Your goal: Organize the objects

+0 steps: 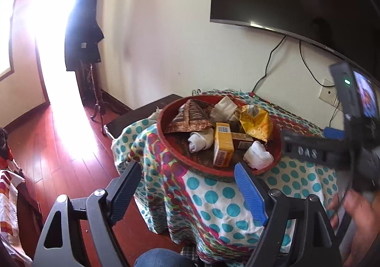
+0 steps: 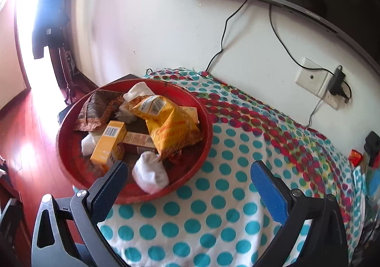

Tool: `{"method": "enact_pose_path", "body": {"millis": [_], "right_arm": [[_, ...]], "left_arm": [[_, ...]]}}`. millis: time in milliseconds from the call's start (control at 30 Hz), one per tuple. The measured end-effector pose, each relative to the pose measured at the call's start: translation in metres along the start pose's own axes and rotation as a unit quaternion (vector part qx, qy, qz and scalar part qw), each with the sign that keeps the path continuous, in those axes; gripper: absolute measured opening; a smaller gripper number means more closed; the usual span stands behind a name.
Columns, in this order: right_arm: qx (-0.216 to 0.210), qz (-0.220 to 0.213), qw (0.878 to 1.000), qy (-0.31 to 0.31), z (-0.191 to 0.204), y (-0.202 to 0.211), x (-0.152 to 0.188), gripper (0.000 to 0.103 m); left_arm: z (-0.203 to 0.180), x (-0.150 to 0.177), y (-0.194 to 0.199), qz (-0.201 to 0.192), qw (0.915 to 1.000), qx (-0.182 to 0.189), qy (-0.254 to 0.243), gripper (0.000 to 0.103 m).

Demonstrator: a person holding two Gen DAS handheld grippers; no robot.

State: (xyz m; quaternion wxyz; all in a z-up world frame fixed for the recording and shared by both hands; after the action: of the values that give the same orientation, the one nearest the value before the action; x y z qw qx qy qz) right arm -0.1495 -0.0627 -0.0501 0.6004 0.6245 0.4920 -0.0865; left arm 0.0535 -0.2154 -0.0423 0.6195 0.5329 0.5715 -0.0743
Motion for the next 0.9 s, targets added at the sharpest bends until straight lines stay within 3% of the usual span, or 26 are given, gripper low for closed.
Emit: {"method": "enact_pose_path", "body": {"millis": [167, 633, 667, 733, 767, 833, 900], "right_arm": [[0.005, 0.001, 1.000, 0.005, -0.002, 0.010, 0.014, 0.103], [0.004, 0.007, 1.000, 0.004, 0.000, 0.005, 0.027, 0.103], [0.006, 0.007, 1.000, 0.006, 0.001, 0.004, 0.027, 0.103], [0.007, 0.008, 1.000, 0.007, 0.002, 0.004, 0.026, 0.103], [0.005, 0.007, 1.000, 0.006, 0.002, 0.004, 0.026, 0.103], [0.004, 0.008, 1.000, 0.005, 0.003, 0.003, 0.026, 0.103], [0.006, 0.010, 1.000, 0.008, 0.004, 0.001, 0.026, 0.103]], "left_arm": [[-0.016, -0.002, -0.024, 0.019, 0.9998, 0.001, 0.000, 0.083], [-0.016, -0.010, -0.052, 0.030, 0.9991, -0.023, 0.018, 0.083], [-0.014, -0.010, -0.053, 0.032, 0.9989, -0.027, 0.021, 0.083], [-0.008, -0.010, -0.056, 0.022, 0.9964, -0.081, 0.013, 0.083], [-0.007, -0.009, -0.056, 0.018, 0.9958, -0.089, 0.010, 0.083], [-0.006, -0.005, -0.059, 0.030, 0.9977, -0.058, 0.017, 0.083], [-0.004, -0.004, -0.059, 0.020, 0.9981, -0.054, 0.023, 0.083]]}}
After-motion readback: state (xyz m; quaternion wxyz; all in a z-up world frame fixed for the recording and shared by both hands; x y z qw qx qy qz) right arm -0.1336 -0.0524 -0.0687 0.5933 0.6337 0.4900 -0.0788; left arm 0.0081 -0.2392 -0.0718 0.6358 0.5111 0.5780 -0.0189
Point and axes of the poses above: each gripper's, at about its wrist camera, not at the fingertips, and y roughly against the way its jaws point, z to its left, x to its underside, the point moved 6 cm from there along -y, roughly the way its jaws point, and after that the axes turned 11 degrees about y, right-handed, at the moved point
